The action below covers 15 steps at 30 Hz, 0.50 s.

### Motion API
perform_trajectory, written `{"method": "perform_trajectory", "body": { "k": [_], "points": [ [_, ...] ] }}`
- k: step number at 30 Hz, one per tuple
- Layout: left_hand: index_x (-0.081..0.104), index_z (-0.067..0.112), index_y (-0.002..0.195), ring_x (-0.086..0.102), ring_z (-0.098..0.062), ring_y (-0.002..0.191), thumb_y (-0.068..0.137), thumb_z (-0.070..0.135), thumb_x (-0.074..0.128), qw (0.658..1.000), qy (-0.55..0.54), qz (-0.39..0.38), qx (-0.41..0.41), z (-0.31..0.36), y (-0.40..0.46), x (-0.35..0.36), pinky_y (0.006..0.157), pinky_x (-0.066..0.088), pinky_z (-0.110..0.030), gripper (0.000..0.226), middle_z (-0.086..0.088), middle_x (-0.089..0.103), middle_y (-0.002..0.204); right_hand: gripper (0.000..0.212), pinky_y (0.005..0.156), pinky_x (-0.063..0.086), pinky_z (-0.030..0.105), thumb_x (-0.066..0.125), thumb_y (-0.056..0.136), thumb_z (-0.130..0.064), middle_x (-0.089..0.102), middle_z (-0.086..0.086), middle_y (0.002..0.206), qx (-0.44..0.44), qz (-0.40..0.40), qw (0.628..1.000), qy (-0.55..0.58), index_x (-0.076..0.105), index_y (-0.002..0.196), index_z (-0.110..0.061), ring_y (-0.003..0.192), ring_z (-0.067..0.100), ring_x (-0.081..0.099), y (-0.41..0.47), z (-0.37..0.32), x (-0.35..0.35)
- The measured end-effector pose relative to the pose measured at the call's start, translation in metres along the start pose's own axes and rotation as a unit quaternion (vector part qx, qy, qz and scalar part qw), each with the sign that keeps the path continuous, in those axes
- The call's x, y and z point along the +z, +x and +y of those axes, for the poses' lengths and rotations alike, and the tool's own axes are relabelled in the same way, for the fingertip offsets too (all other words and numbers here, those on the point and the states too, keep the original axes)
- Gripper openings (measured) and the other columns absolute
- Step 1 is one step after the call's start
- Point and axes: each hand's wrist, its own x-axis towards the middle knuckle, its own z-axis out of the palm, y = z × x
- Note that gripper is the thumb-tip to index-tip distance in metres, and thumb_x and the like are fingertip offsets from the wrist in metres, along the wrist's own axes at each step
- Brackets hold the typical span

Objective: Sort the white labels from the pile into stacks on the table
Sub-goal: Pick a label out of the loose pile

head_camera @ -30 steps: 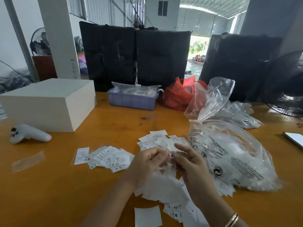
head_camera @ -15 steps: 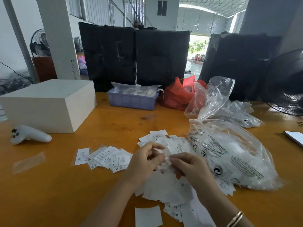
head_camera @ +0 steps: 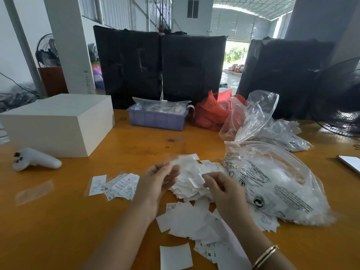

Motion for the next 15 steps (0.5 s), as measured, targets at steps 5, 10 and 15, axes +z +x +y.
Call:
{"method": "perform_trajectory", "body": {
  "k": [5, 10, 15],
  "points": [
    [0.066, 0.013, 0.096, 0.073, -0.014, 0.077, 0.089, 0.012, 0.064, 0.996, 0.006, 0.087, 0.031, 0.002, 0.005, -0.006, 0.063, 0.055, -0.023, 0.007, -0.002, 0.076, 0.081, 0.03, 0.083, 0.028, 0.023, 0.052, 0.093, -0.04, 0.05, -0.012, 0.105, -0.159, -0.029, 0.923, -0.35, 0.063, 0.121, -0.033, 0.101, 0.01, 0.041, 0.005, 0.013, 0.009],
    [0.071, 0.023, 0.089, 0.07, -0.015, 0.08, 0.085, 0.024, 0.069, 0.99, 0.061, 0.109, 0.058, -0.004, 0.007, -0.007, 0.062, 0.052, -0.021, 0.004, 0.001, 0.074, 0.079, 0.008, 0.068, 0.037, 0.026, 0.074, 0.08, -0.033, 0.055, -0.006, 0.079, -0.204, 0.013, 0.899, -0.388, 0.076, 0.081, -0.026, 0.074, 0.014, 0.05, 0.004, 0.007, 0.016],
    [0.07, 0.026, 0.088, 0.067, -0.017, 0.082, 0.085, 0.027, 0.069, 0.985, 0.101, 0.119, 0.069, -0.006, 0.006, -0.008, 0.071, 0.057, -0.028, 0.003, 0.004, 0.073, 0.078, 0.005, 0.07, 0.041, 0.026, 0.075, 0.08, -0.022, 0.058, -0.005, 0.08, -0.186, 0.036, 0.936, -0.295, 0.075, 0.077, -0.018, 0.077, 0.016, 0.053, 0.004, 0.008, 0.015]
  ]
}}
